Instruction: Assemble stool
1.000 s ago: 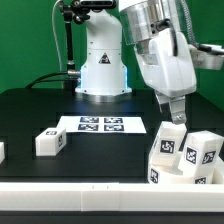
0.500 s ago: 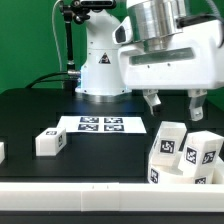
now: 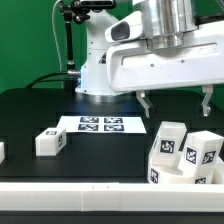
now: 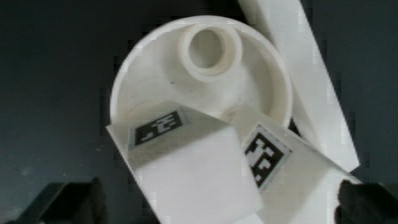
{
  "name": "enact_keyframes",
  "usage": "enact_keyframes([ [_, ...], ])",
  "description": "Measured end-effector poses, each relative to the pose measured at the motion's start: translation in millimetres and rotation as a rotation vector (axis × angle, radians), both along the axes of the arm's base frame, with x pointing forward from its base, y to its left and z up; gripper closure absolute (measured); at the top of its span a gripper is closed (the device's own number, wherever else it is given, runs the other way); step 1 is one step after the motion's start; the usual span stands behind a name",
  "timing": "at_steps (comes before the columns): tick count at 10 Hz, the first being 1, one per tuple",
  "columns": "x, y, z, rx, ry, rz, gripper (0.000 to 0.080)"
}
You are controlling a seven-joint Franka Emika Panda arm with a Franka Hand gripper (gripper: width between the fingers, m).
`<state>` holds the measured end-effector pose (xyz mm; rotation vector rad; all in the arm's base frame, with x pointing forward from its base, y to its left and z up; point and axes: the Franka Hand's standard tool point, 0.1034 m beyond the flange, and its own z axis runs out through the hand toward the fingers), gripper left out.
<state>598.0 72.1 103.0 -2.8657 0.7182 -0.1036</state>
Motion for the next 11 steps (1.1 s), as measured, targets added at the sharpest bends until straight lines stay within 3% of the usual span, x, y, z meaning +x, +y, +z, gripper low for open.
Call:
enact_keyframes([
  [3, -0.2, -1.1, -0.5, -0.025, -0.029, 0.187, 0.0151],
  [5, 1.0, -1.8, 2.1, -0.097, -0.066, 0.499, 0.0151],
  [7, 1.7, 1.5, 3.9, -0.128, -0.086, 0.752, 0.0151],
  [11, 0.8, -1.8, 1.9, -0.155, -0.102, 0.945, 0.0151],
])
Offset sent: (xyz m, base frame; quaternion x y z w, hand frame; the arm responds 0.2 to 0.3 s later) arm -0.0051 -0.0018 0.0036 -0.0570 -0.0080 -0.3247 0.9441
